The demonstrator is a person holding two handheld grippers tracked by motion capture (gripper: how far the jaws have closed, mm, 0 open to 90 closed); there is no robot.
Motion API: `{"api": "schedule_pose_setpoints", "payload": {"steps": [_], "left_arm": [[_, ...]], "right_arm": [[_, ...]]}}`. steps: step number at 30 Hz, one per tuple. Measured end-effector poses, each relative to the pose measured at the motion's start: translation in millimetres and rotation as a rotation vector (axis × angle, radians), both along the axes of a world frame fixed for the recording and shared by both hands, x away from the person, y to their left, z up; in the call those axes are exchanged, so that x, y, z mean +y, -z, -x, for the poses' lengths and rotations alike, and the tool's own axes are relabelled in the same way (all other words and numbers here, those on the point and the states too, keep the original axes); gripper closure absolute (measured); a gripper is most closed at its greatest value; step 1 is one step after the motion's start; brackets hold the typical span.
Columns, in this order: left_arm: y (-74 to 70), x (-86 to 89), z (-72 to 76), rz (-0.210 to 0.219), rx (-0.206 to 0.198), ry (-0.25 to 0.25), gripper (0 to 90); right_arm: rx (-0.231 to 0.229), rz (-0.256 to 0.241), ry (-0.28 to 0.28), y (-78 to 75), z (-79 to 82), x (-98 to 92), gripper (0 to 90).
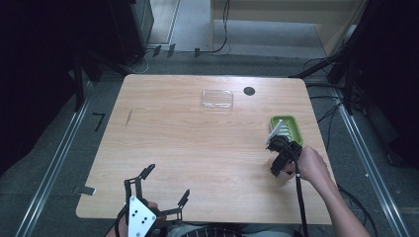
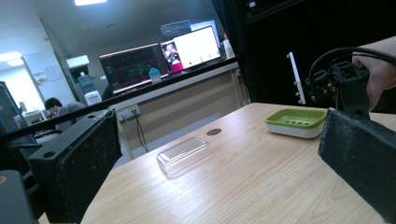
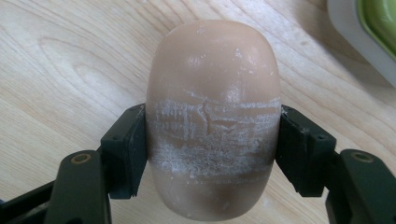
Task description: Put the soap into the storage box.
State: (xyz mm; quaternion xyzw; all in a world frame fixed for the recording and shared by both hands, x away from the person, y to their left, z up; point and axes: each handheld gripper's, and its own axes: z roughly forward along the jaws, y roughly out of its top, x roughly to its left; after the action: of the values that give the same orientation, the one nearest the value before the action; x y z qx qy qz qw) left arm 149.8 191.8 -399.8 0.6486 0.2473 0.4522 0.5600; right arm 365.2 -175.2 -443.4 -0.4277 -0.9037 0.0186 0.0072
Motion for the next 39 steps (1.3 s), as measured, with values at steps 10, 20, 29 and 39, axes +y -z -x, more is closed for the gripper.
{"api": "schedule_pose_setpoints", "payload": {"steps": [10, 20, 29, 39], "left_arm": [[0.0, -0.1, 0.0, -0.002, 0.000, -0.001, 0.0], [0.0, 0.0, 0.0, 0.000, 0.000, -0.001, 0.0], [-0.1, -0.1, 0.0, -0.001, 0.000, -0.001, 0.0], [-0.1, -0.1, 0.0, -0.001, 0.000, -0.002, 0.0]], "right_arm": [[-0.003, 0.004, 0.039, -3.7, -3.0, -13.6, 33.1], [-0.009, -0.008, 0.069, -6.1, -5.7, -24.7, 33.2], [-0.030, -0.028, 0.090, -12.2, -6.6, -31.6, 33.3], [-0.057, -0.039, 0.109, -18.7, -8.3, -39.6, 33.3]]}}
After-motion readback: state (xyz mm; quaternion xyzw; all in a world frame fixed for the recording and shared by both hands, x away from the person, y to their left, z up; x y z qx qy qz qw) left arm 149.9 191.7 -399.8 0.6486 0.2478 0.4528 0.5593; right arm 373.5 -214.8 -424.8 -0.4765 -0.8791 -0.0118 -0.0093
